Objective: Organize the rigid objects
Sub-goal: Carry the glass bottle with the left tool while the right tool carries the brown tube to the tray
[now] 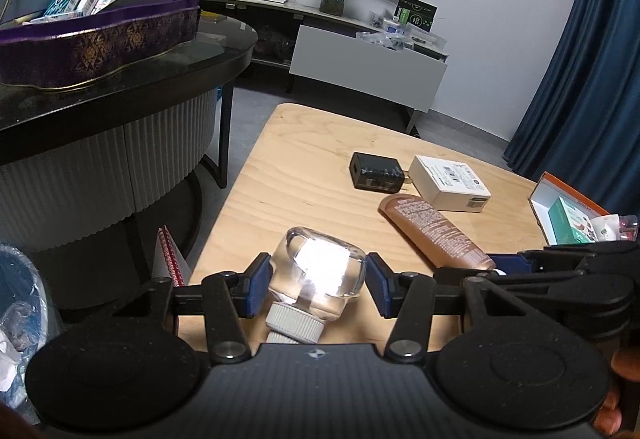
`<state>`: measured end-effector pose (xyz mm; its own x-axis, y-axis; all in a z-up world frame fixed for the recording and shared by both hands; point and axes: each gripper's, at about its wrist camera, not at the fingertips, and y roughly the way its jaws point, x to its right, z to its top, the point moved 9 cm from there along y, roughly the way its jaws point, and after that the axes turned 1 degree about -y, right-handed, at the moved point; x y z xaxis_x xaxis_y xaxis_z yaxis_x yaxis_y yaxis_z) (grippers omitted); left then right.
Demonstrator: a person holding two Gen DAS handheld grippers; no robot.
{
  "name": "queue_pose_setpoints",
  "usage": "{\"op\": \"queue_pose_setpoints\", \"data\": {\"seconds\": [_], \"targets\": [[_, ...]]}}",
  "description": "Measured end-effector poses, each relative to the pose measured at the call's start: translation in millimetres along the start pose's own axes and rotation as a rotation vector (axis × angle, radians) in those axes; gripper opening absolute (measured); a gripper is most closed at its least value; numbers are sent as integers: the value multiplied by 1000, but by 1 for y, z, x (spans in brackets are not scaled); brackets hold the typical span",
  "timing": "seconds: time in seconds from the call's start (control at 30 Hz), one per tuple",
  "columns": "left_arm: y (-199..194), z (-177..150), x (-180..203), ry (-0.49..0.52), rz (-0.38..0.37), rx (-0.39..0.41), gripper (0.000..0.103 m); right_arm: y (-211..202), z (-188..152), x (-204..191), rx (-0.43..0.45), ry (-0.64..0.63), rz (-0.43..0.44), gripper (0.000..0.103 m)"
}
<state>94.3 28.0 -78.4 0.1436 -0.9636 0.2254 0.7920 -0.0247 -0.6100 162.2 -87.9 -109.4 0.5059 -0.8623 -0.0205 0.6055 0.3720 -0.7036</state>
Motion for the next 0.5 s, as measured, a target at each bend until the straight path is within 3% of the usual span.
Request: {"op": "queue_pose_setpoints", "data": {"seconds": [0.27, 0.5], "targets": [[-11, -3, 11, 4, -45, -24, 52, -52, -12, 14, 73, 170, 1, 43], [-40, -12, 36, 57, -72, -6, 52, -105, -33, 18, 162, 166, -49, 43]]}}
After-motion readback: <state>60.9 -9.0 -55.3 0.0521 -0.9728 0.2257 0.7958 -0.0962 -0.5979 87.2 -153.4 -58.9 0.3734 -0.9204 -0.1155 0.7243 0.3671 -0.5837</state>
